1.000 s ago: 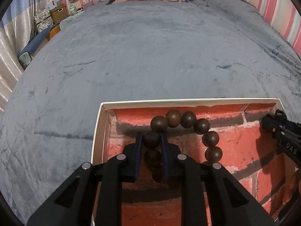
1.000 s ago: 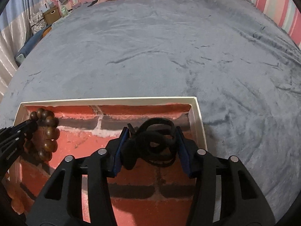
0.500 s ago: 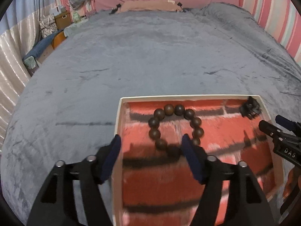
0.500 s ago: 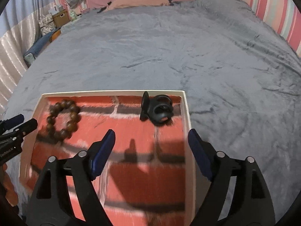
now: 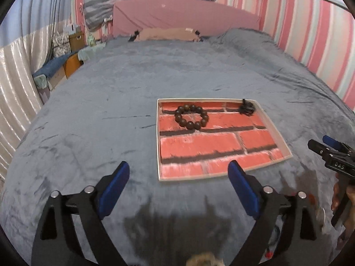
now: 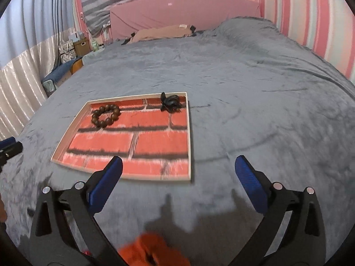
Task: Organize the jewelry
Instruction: 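Withdraw both tools from the tray back toward the jewelry, then grasp the black leather bracelet with the left tool while the right tool grasps the red tassel charm, then carry both items into the tray and open both tools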
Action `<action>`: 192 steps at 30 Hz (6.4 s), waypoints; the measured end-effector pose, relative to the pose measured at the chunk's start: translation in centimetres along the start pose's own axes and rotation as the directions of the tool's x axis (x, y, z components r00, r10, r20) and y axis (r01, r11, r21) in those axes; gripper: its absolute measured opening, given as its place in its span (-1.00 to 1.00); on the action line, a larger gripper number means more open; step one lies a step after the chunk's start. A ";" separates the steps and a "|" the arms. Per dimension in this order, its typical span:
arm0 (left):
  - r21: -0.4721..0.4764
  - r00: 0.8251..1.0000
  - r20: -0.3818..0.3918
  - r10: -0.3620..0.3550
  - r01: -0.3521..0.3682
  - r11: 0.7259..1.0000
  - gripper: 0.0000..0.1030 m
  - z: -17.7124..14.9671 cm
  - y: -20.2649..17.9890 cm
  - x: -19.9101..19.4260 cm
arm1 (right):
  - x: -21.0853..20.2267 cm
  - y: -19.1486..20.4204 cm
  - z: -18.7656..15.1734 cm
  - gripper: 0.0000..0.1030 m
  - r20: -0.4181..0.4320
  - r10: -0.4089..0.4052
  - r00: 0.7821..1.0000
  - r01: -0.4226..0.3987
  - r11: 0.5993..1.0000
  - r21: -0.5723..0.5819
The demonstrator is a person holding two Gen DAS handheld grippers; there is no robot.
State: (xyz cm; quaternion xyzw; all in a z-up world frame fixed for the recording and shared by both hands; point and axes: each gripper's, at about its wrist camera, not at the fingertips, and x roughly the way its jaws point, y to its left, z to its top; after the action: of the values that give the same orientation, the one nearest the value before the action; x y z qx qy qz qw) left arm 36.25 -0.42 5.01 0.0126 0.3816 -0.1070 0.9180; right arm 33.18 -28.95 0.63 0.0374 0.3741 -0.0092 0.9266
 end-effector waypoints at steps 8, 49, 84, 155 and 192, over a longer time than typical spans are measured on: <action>0.008 0.998 0.068 0.003 -0.004 1.000 0.84 -7.4 -0.9 -6.7 | -6.7 -0.9 -6.2 0.92 0.065 -0.057 0.996 0.059 0.998 -0.015; -0.016 0.999 -0.045 -0.024 0.024 1.000 0.57 -22.5 -2.2 -5.4 | -6.4 3.0 -21.7 0.35 -0.045 -0.037 0.998 0.033 0.995 -0.089; 0.011 0.994 -0.082 -0.068 0.069 0.998 -0.66 -23.3 -2.8 -4.4 | -4.9 2.7 -21.6 -0.71 -0.095 0.032 0.995 -0.038 0.997 -0.063; -0.057 0.995 -0.031 0.090 -0.091 0.994 -0.71 6.3 -1.9 15.4 | 12.7 5.9 7.6 -0.79 0.045 0.029 0.999 -0.025 0.996 -0.081; -0.043 0.969 -0.224 0.109 -0.121 0.992 -0.67 5.2 -0.4 22.9 | 21.9 5.0 6.3 -0.24 -0.249 -0.035 0.968 0.020 0.998 -0.062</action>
State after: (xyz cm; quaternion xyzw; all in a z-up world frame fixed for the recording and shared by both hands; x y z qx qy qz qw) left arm 55.44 -5.66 -7.40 0.0205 0.4829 -0.0408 0.8745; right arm 53.54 -24.20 -9.75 0.0057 0.4884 -0.0062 0.8726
